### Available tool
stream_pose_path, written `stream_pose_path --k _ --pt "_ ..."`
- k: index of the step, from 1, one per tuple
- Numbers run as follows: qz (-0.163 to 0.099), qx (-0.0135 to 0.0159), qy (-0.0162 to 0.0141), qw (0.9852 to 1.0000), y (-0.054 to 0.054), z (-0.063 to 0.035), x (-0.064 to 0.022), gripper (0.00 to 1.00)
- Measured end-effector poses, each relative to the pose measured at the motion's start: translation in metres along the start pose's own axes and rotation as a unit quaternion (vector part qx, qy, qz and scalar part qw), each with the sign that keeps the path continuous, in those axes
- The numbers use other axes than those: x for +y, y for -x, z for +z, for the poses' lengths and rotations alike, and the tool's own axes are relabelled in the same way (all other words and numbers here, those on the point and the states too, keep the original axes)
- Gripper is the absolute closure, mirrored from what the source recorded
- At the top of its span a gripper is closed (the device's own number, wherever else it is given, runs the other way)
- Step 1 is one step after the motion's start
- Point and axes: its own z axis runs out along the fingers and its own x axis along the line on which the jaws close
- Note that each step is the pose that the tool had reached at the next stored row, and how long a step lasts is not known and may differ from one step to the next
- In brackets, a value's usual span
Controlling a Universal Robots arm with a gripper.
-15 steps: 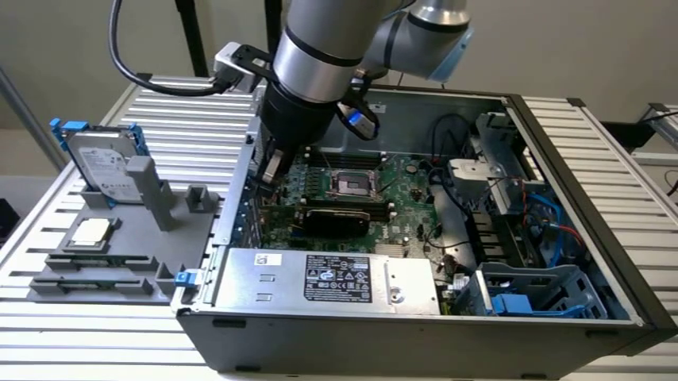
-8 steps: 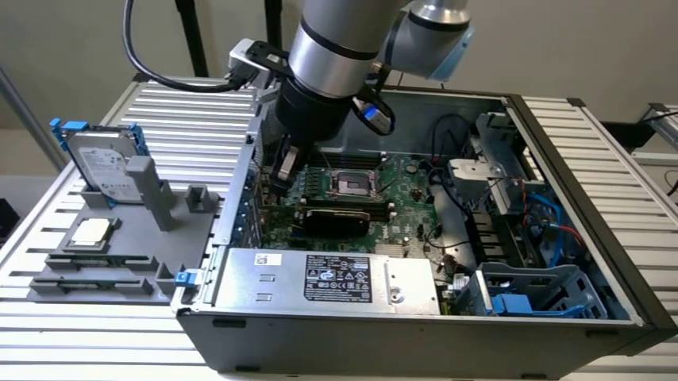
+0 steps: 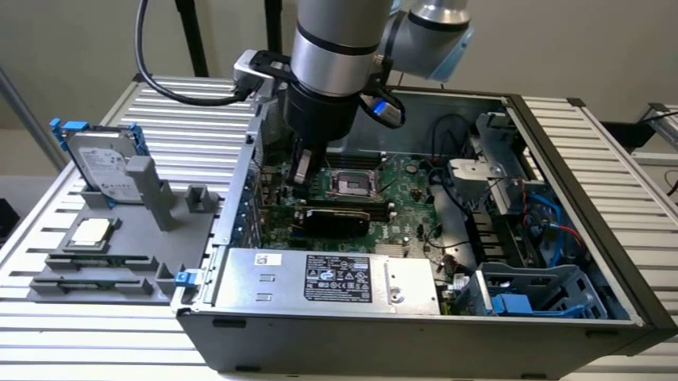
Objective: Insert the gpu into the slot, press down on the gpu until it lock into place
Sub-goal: 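Press down on the gpu until it lock into place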
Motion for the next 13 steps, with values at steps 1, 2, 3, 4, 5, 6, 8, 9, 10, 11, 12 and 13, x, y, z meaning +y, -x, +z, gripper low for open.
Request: stream_pose_path --k 1,2,3,4,5,6,8,9,10,11,12,13 --pt "-0.001 -0.0017 -0.0093 1.0 0.0001 -0.0001 -0.0004 0.89" --pt "-0.002 -0.0032 -0.0178 0.9998 0.0001 -0.0001 -0.0008 0.89" --pt "-0.003 -0.0047 -0.0258 0.9997 0.0002 -0.0002 -0.0012 0.89" --pt "-0.004 -0.0059 -0.0329 0.9994 0.0002 -0.0003 -0.0016 0.89" --pt "-0.006 -0.0068 -0.0382 0.9992 0.0003 -0.0003 -0.0021 0.89" --pt "-0.007 -0.0074 -0.0422 0.9991 0.0004 -0.0005 -0.0026 0.89" --pt "-0.01 -0.0083 -0.0474 0.9988 0.0006 -0.0016 -0.004 0.89" --pt "-0.011 -0.0087 -0.0486 0.9987 0.0007 -0.0024 -0.0048 0.89" --pt "-0.012 -0.0091 -0.0493 0.9987 0.0009 -0.0037 -0.0057 0.89" --pt "-0.013 -0.0095 -0.0495 0.9986 0.0009 -0.0052 -0.0066 0.89" --pt "-0.014 -0.01 -0.0498 0.9986 0.001 -0.0068 -0.0075 0.89" --pt "-0.016 -0.0105 -0.05 0.9986 0.0011 -0.0085 -0.0085 0.89"
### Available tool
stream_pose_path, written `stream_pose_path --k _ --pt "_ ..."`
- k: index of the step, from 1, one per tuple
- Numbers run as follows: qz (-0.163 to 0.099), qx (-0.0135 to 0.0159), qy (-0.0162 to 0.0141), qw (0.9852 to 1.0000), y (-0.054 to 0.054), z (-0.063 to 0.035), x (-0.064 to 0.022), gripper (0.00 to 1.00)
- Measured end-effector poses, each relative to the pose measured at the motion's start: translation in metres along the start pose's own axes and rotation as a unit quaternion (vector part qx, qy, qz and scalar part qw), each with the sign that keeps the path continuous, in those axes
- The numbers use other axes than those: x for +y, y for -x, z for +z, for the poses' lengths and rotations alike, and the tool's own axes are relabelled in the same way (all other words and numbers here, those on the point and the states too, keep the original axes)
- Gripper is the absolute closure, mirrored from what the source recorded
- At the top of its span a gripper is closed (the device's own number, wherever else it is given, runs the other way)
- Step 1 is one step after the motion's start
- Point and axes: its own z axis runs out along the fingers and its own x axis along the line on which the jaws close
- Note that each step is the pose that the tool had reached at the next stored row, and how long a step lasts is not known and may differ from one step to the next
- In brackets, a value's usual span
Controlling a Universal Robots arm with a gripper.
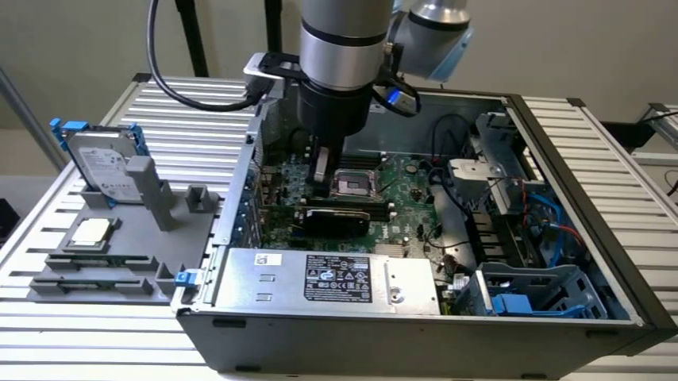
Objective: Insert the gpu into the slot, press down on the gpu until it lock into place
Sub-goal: 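Press down on the gpu until it lock into place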
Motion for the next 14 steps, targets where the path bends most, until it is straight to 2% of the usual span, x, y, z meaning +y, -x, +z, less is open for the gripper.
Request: stream_pose_path --k 5,14 --pt "-0.006 -0.0021 -0.0005 1.0 0.0001 -0.0083 -0.0055 0.89" --pt "-0.008 -0.0026 -0.0003 1.0 0.0001 -0.0087 -0.0059 0.89"
